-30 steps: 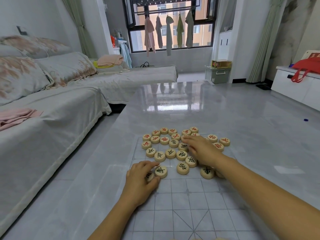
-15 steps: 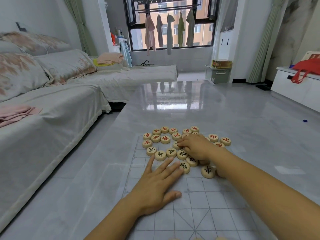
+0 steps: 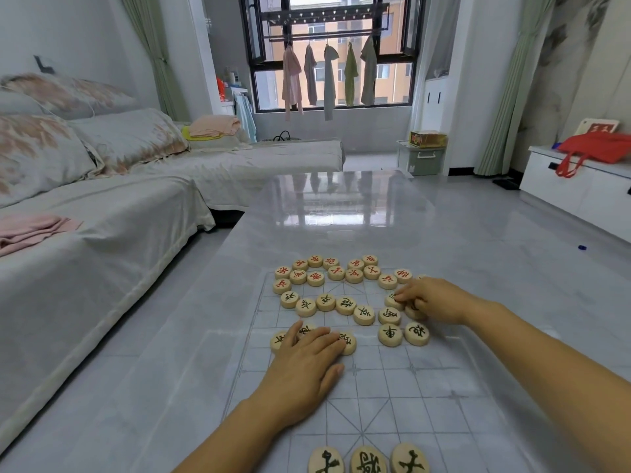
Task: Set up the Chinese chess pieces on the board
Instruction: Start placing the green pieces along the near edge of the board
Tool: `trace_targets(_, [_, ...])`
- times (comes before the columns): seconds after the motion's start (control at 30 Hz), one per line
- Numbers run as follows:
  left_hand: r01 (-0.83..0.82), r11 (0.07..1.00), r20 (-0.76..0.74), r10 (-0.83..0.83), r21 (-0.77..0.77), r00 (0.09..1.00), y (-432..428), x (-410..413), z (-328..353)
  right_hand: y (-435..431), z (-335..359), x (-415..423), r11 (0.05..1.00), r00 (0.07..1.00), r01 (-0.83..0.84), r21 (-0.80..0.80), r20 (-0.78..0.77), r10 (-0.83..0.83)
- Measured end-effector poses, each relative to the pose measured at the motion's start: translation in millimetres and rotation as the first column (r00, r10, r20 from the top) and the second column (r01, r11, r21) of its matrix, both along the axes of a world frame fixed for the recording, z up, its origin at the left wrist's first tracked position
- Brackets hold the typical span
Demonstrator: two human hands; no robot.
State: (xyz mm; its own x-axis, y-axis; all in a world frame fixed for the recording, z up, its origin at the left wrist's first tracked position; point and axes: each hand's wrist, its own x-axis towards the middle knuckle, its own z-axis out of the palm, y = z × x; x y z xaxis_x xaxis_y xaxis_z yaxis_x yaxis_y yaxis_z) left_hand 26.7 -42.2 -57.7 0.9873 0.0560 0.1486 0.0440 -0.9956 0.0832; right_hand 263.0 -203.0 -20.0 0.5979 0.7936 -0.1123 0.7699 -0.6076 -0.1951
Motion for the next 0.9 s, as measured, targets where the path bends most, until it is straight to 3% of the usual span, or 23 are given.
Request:
trace_targets(0.13, [-0.025, 1.0, 0.018, 0.025, 0.018, 1.0, 4.6, -14.5, -6.2, -33.1, -4.3, -8.8, 0.998, 0.999, 0.044, 0.046, -0.01, -0.043])
trace_targets(0.27, [-0.013, 0.999, 0.048, 0.011, 0.039, 0.999, 9.0, -31.0, -7.9, -58.5, -6.1, -17.0, 0.994, 0.993, 0.059, 0.096, 0.098, -0.069])
trace_targets(0.37, [-0.017, 0.998, 0.108, 0.011, 0.053, 0.994, 16.1, -42.4, -8.5, -70.4, -8.5, -28.2, 0.981, 0.993, 0.105, 0.165, 0.037, -0.112])
trace_targets(0.7, [-0.066, 0.974, 0.235, 0.118, -0.217, 0.965, 29.6, -78.5, -26.4, -94.5, -25.6, -54.3, 0.937, 0.997, 0.071, 0.341, -0.034, -0.063])
trace_targets(0.9, [-0.072, 0.955, 0.235, 0.143, -0.287, 0.961, 34.5, -76.2, -31.0, -86.9, -16.3, -42.9, 0.943, 0.988, 0.125, 0.307, -0.13, -0.089])
